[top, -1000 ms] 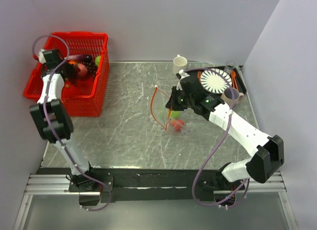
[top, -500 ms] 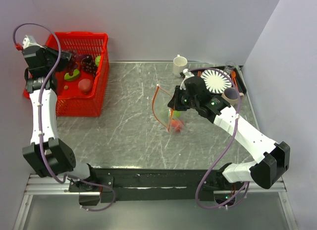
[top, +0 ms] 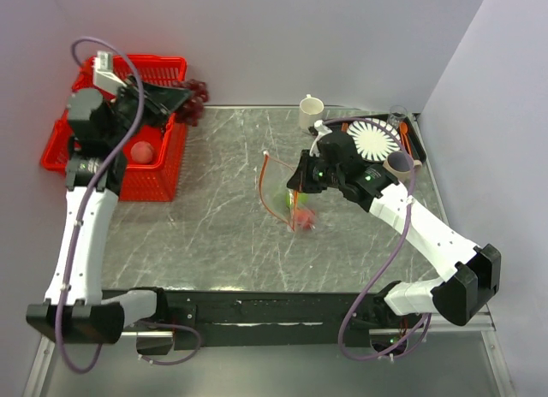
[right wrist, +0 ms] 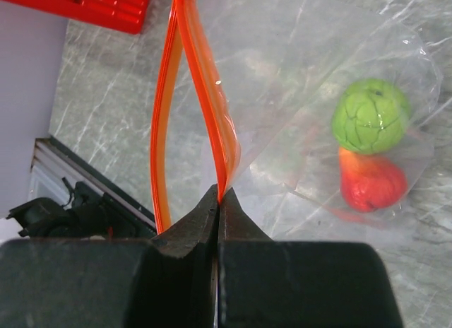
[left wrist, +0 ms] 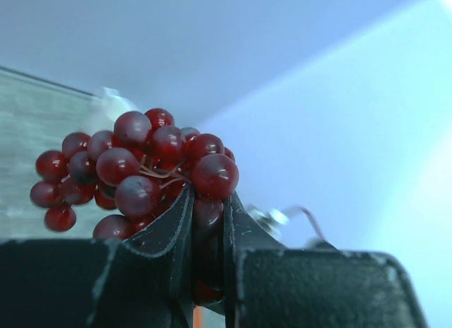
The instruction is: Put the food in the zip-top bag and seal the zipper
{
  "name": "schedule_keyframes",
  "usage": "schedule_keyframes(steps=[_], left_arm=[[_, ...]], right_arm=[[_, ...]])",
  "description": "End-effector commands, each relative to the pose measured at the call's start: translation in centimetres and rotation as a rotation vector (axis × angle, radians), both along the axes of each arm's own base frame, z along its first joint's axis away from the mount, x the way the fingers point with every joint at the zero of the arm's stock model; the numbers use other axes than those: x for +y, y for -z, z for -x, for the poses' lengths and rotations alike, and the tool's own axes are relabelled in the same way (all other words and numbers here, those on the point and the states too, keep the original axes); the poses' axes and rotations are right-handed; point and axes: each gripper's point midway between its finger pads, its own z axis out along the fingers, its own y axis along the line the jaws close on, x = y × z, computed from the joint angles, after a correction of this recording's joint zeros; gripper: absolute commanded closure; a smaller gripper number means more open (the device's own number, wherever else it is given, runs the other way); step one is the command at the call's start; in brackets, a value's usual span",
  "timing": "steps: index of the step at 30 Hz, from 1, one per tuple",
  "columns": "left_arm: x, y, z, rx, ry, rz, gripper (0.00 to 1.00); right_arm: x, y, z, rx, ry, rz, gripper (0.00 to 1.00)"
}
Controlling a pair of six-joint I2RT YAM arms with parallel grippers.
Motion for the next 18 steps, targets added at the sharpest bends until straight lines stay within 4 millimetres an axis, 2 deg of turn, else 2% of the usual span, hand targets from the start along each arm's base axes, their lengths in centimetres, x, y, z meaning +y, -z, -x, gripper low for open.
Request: schedule_keyframes(steps=[1,8,9,11,15,16,18], left_arm=[[-4.8,-3.3,4.6,-0.133,0.179,0.118,0.99],[-9.5,-0.9,7.5,-0.094,0.292,0.303,0.99],[-10.8,-0.2,8.1,-0.084,0.327,0.315,0.99],[-12.0,0.5,8.2,-0.069,0.341,0.327,0.99],[-15.5,2.2,9.3,-0.032,0.430,0.339,0.99],[-15.9,2.0,9.7,-0.042,0.451,0.350,0.99],[-16.8,2.8,10.1,-0.019,0.475,0.353,0.99]], right_arm=[[1.0,-2.4,-0.3,-0.031,-0.026,-0.081,1.00],[1.1,-3.1,-0.1,-0.016,-0.037,-0.127,1.00],[1.2,-3.1,0.1,-0.008,-0.046,-0.137,1.00],[1.3,-3.4,0.1,-0.003,-0.051,-0.158,1.00],[1.3,-3.6,0.1,0.016,-0.068,-0.201,1.00],[1.3,-3.7,0.2,0.022,-0.076,-0.214,1.00],[1.2,-3.5,0.1,0.032,-0.074,-0.222,1.00]])
